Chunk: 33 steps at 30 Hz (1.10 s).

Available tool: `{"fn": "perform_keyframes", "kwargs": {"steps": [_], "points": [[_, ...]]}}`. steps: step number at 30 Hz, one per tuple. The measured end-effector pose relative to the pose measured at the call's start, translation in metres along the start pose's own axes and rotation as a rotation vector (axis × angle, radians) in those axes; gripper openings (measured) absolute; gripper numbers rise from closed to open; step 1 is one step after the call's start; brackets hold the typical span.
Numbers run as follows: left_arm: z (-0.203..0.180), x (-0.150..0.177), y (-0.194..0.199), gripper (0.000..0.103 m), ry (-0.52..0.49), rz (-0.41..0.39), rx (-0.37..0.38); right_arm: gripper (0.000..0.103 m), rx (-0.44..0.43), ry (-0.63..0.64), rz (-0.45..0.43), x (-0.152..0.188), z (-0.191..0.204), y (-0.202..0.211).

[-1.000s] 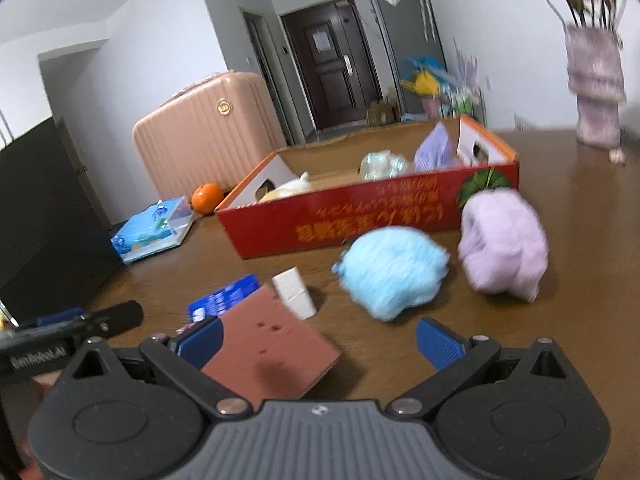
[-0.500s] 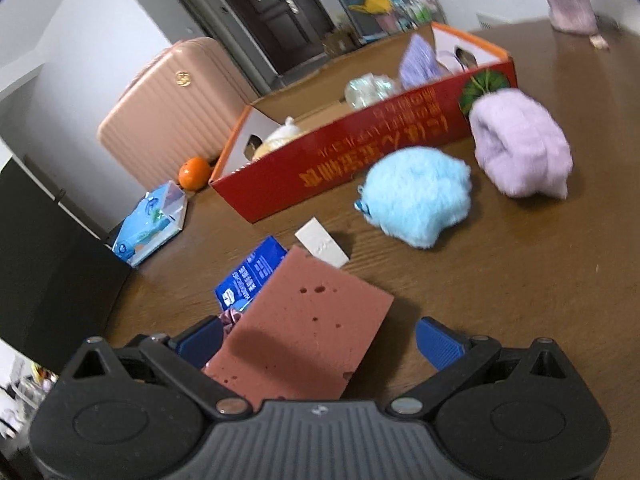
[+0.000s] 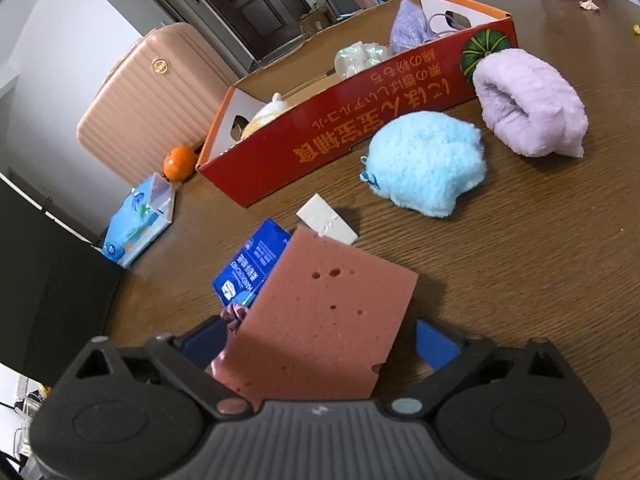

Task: Organize soft objects
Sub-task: 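Grasp the pink satin scrunchie with the left gripper while the right holds the sponge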

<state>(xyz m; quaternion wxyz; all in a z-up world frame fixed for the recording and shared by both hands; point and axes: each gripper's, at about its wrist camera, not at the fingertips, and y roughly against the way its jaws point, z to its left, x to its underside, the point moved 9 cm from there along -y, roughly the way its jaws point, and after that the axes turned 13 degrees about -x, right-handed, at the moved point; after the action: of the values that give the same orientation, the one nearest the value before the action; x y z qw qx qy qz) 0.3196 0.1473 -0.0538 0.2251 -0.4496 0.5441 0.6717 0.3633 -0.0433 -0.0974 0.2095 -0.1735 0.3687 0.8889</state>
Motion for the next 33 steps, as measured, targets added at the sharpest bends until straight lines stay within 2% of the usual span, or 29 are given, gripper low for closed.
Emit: {"fn": "perform_keyframes", "kwargs": {"steps": [6, 11, 17, 24, 33], "points": [[0.0, 0.001, -0.002, 0.103, 0.0, 0.008, -0.01, 0.085, -0.014, 0.024, -0.002, -0.002, 0.0, -0.003], [0.0, 0.003, -0.007, 0.103, -0.004, 0.02, -0.022, 0.083, -0.008, 0.064, -0.009, -0.003, -0.003, 0.0], [-0.002, 0.004, -0.011, 0.103, -0.004, 0.027, -0.029, 0.081, -0.079, 0.1, -0.001, -0.003, -0.004, 0.004], [-0.007, 0.005, -0.012, 0.103, 0.008, 0.03, -0.036, 0.081, -0.076, 0.158, -0.067, -0.015, -0.016, 0.017], [-0.032, 0.008, -0.003, 0.103, 0.033, 0.025, 0.024, 0.081, -0.034, 0.266, -0.189, -0.036, -0.032, 0.043]]}}
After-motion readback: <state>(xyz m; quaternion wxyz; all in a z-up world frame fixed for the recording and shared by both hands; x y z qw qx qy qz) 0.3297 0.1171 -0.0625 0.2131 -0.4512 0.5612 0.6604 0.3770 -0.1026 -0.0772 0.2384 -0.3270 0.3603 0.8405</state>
